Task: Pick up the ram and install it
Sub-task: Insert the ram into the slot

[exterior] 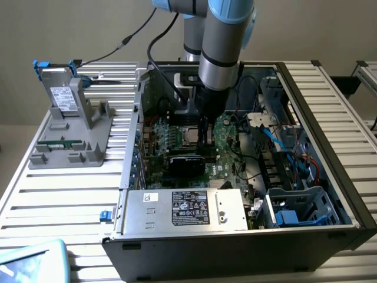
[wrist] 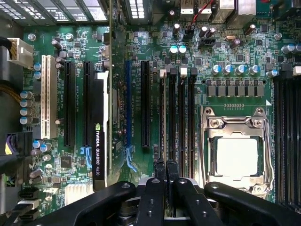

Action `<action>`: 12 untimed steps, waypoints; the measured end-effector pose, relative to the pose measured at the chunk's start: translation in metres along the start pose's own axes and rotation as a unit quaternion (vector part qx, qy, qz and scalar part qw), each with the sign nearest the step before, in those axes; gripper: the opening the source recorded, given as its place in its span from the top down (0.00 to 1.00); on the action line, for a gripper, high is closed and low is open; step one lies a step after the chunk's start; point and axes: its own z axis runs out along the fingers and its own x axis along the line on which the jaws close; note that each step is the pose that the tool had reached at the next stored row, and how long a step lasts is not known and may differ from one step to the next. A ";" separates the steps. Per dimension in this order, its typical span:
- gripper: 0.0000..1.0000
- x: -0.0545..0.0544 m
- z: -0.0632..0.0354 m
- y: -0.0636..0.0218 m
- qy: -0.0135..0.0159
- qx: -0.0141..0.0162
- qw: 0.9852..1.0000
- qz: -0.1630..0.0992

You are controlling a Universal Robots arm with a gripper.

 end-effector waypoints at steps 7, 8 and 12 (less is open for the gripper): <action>0.87 0.000 0.0017 -0.0002 0.000 0.000 1.000 0.000; 0.87 0.000 0.0021 -0.0002 0.000 0.000 1.000 0.000; 0.87 0.000 0.0021 -0.0002 0.000 -0.001 1.000 0.000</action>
